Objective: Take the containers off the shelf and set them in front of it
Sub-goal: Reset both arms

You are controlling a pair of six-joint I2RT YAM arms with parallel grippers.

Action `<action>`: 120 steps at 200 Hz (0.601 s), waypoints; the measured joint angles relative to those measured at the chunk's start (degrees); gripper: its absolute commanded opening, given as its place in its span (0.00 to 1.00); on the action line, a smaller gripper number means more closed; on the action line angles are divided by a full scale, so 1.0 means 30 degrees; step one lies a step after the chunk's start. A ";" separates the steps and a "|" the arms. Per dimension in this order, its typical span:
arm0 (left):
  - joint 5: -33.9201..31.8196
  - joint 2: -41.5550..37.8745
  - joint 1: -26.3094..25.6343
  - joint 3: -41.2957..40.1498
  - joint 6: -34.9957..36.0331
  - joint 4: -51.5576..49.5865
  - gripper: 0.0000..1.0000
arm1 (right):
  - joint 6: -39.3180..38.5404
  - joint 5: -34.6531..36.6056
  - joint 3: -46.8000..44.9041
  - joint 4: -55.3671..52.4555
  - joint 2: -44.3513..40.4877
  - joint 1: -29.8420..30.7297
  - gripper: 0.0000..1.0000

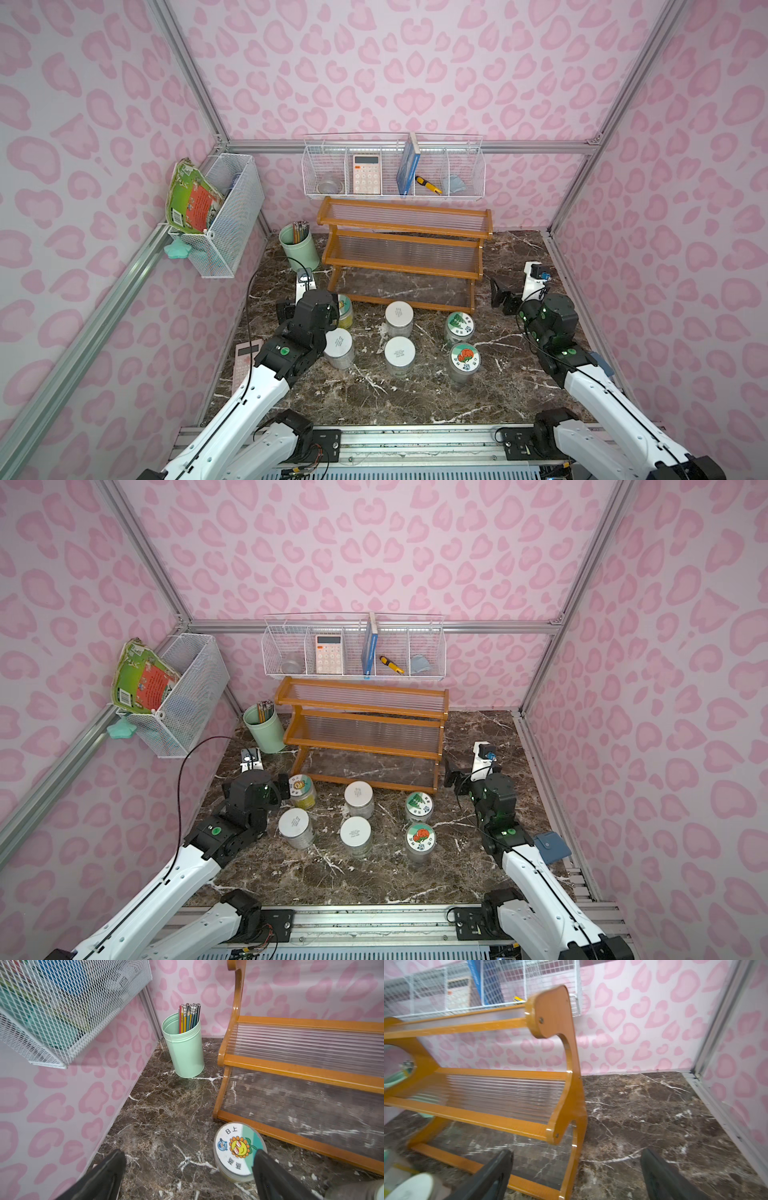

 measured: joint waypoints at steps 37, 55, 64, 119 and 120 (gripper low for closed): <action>0.2943 0.1231 0.3286 -0.0605 0.1056 0.2820 0.98 | -0.0823 0.0780 -0.1005 0.2739 0.2098 -0.1413 0.99; 0.4430 0.2033 0.5056 -0.1086 0.1377 0.4226 0.97 | -0.1115 0.1129 -0.1712 0.4415 0.3344 -0.2018 0.99; 0.5115 0.2492 0.5865 -0.1399 0.1392 0.4947 0.97 | -0.1362 0.1464 -0.2062 0.5064 0.3891 -0.2208 0.99; 0.8036 0.5763 0.9027 -0.3002 0.1435 0.8488 0.94 | -0.2922 0.2943 -0.4488 1.0025 0.6994 -0.2368 0.99; 0.8072 0.5807 0.9063 -0.3002 0.1435 0.8539 0.94 | -0.2936 0.2951 -0.4539 1.0120 0.7038 -0.2368 0.99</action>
